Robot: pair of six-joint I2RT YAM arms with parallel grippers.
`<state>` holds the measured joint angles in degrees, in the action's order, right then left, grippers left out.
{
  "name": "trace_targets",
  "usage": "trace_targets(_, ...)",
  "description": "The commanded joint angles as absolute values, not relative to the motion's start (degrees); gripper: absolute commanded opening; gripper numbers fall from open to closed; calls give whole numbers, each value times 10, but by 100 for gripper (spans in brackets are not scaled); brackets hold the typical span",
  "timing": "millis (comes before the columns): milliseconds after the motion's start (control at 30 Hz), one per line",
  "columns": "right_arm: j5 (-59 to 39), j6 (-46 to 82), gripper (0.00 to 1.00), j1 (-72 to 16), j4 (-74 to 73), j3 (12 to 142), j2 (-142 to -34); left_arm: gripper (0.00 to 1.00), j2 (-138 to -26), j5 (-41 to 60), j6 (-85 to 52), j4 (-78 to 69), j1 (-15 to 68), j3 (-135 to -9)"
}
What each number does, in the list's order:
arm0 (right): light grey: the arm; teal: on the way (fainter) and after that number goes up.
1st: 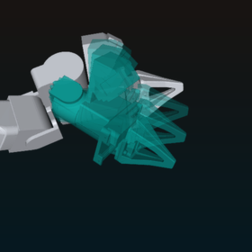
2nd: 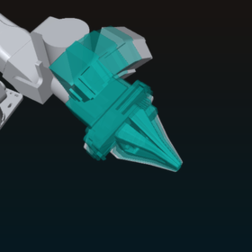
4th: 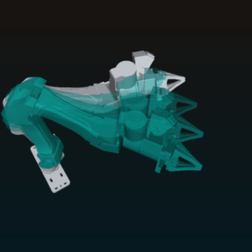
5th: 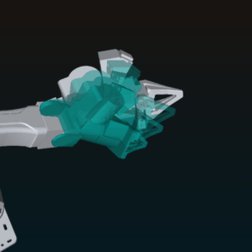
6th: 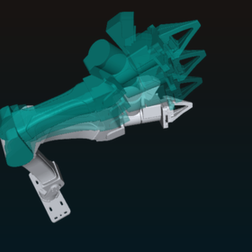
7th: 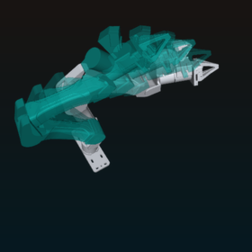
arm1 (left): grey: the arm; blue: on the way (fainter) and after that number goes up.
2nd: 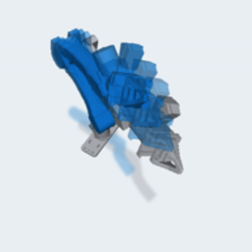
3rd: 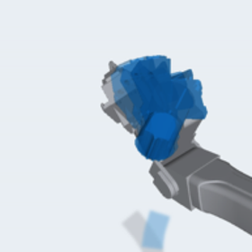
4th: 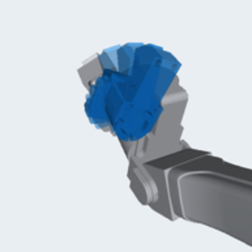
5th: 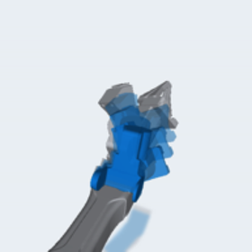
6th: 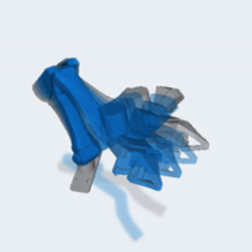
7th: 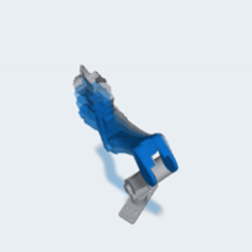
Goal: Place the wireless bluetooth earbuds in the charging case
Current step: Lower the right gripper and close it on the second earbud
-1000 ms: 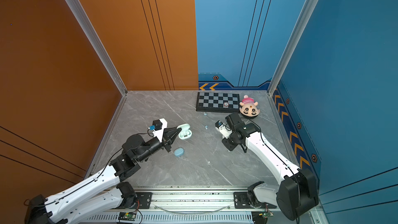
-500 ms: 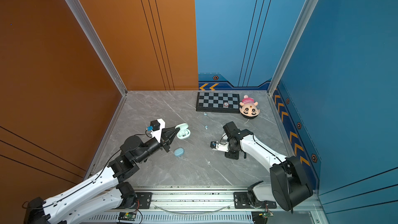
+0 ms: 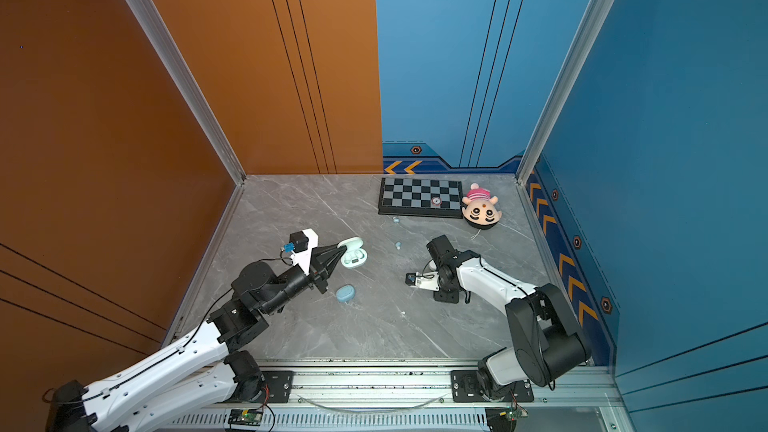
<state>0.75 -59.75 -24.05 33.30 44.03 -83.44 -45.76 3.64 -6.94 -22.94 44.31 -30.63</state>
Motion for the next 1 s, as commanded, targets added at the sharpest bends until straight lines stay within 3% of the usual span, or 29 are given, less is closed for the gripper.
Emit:
trace_targets(0,22,-607,40,-237,323,427,-841,0,-443,24,-73,-243,441,-299)
trace_targets(233,21,-601,36,-235,320,427,-860,0,-432,22,-74,-240,438,-295)
trace_targets(633,24,-566,21,-232,316,446,-879,0,-421,23,-74,-231,428,-293)
trace_targets(967,-32,-441,12,-248,347,502,-809,0,-431,25,-74,-232,425,-296)
